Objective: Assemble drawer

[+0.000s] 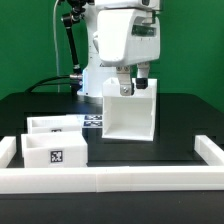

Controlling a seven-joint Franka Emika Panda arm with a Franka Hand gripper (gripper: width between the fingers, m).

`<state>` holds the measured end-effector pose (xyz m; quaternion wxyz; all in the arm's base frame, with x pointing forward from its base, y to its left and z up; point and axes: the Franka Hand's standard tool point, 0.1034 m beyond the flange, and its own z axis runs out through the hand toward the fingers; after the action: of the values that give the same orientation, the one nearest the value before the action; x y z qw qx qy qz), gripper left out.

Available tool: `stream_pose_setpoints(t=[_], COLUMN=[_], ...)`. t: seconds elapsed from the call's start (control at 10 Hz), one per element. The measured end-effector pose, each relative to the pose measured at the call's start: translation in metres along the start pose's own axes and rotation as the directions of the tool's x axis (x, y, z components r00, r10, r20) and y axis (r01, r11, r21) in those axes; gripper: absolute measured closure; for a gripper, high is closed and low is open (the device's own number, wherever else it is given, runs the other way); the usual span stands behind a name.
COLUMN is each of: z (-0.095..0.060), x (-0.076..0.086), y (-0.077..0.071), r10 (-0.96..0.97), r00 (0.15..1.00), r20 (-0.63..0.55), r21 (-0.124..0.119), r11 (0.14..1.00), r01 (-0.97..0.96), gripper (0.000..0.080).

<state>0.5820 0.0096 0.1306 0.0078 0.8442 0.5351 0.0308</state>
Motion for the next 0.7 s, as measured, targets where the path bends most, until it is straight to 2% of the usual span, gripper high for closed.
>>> stream_pose_setpoints(t=[0.5, 0.6, 0.7], z=[0.001, 0.001, 0.0], x=[-0.001, -0.002, -0.006], y=[-0.003, -0.005, -0.017], r10=[-0.006, 0.061, 0.145], r00=[1.0, 0.998, 0.989], r20=[-0.006, -0.009, -0.013], r21=[0.007, -0.003, -0.016], r11=[1.0, 0.998, 0.989], r01=[0.006, -0.061, -0.145], gripper=[0.015, 0.015, 0.015])
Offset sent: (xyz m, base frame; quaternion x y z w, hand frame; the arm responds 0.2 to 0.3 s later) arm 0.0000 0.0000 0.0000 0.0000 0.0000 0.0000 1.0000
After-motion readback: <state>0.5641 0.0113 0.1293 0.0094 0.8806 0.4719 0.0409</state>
